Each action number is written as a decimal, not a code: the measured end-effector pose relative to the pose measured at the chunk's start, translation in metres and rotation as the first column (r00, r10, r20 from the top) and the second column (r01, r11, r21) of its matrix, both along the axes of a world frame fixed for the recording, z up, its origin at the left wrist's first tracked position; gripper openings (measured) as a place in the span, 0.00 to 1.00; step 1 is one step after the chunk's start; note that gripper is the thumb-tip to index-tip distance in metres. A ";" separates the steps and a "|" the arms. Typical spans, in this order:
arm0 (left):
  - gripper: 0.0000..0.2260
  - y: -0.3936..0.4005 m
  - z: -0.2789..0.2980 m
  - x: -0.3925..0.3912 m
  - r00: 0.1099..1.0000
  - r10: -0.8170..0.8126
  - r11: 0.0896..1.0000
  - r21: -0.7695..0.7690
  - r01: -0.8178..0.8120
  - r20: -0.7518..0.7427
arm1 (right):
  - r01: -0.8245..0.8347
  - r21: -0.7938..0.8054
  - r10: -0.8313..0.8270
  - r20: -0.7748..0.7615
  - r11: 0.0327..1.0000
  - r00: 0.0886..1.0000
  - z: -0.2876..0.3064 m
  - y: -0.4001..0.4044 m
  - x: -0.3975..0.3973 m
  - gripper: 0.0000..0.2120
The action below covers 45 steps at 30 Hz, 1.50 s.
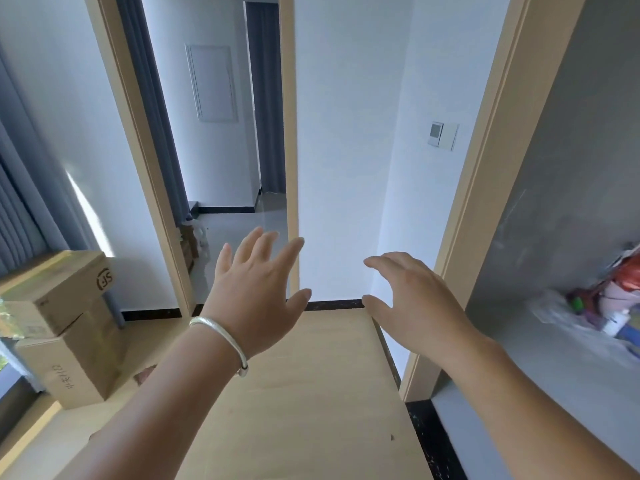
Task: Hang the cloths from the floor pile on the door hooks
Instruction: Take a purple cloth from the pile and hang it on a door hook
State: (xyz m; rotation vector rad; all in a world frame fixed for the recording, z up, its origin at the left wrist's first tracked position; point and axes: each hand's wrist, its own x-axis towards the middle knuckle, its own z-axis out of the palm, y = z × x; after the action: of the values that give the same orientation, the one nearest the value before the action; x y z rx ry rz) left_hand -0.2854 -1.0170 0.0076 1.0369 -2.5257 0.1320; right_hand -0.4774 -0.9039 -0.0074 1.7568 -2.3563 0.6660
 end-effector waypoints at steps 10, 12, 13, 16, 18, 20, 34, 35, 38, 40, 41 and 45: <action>0.30 -0.109 -0.005 -0.155 1.000 -0.006 1.000 -0.010 0.006 0.018 | 0.022 -0.032 -0.020 0.054 0.999 0.998 -0.002 -0.107 -0.165 0.23; 0.30 -0.132 -0.006 -0.186 1.000 0.003 1.000 -0.015 -0.003 0.030 | 0.015 -0.023 -0.014 0.054 1.000 0.998 0.000 -0.129 -0.197 0.23; 0.30 -0.143 -0.006 -0.199 0.999 0.010 1.000 -0.018 -0.010 0.032 | 0.004 -0.018 -0.003 0.053 1.000 0.999 0.000 -0.139 -0.212 0.23; 0.30 -0.173 -0.009 -0.231 0.999 0.031 1.000 -0.005 -0.031 0.019 | -0.029 -0.007 0.029 0.058 1.000 0.998 -0.001 -0.171 -0.247 0.23; 0.30 -0.191 -0.013 -0.247 0.999 0.041 0.999 0.010 -0.041 0.029 | -0.043 -0.003 0.043 0.075 0.999 0.996 -0.002 -0.192 -0.265 0.23; 0.30 -0.210 -0.017 -0.261 0.998 0.044 0.999 0.026 -0.046 0.049 | -0.060 0.001 0.060 0.085 0.998 0.995 -0.005 -0.214 -0.279 0.23; 0.29 -0.423 -0.050 -0.321 0.996 0.090 0.991 0.102 -0.088 -0.015 | -0.150 0.067 0.148 0.036 0.986 0.988 -0.027 -0.445 -0.335 0.23; 0.29 -0.443 -0.051 -0.321 0.994 0.109 0.988 0.114 -0.106 -0.023 | -0.169 0.081 0.167 0.029 0.982 0.986 -0.025 -0.467 -0.335 0.23; 0.29 -0.505 -0.057 -0.314 0.985 0.169 0.977 0.135 -0.163 -0.036 | -0.219 0.103 0.218 0.015 0.970 0.976 -0.020 -0.537 -0.334 0.23; 0.29 -0.536 -0.060 -0.306 0.979 0.199 0.971 0.143 -0.193 -0.032 | -0.250 0.097 0.250 0.009 0.963 0.968 -0.019 -0.573 -0.331 0.22; 0.29 -0.552 -0.062 -0.300 0.975 0.218 0.967 0.144 -0.212 -0.032 | -0.274 0.094 0.274 0.012 0.957 0.962 -0.020 -0.593 -0.326 0.22; 0.30 -0.601 -0.072 -0.266 0.947 0.320 0.937 0.158 -0.311 -0.033 | -0.385 0.100 0.382 0.051 0.918 0.923 -0.031 -0.662 -0.300 0.22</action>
State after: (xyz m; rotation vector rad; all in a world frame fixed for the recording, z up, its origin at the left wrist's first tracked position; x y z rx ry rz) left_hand -0.5516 -1.6184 -0.0641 1.4813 -2.3282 0.0002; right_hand -0.7771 -1.5663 -0.0383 2.3044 -2.1150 0.6223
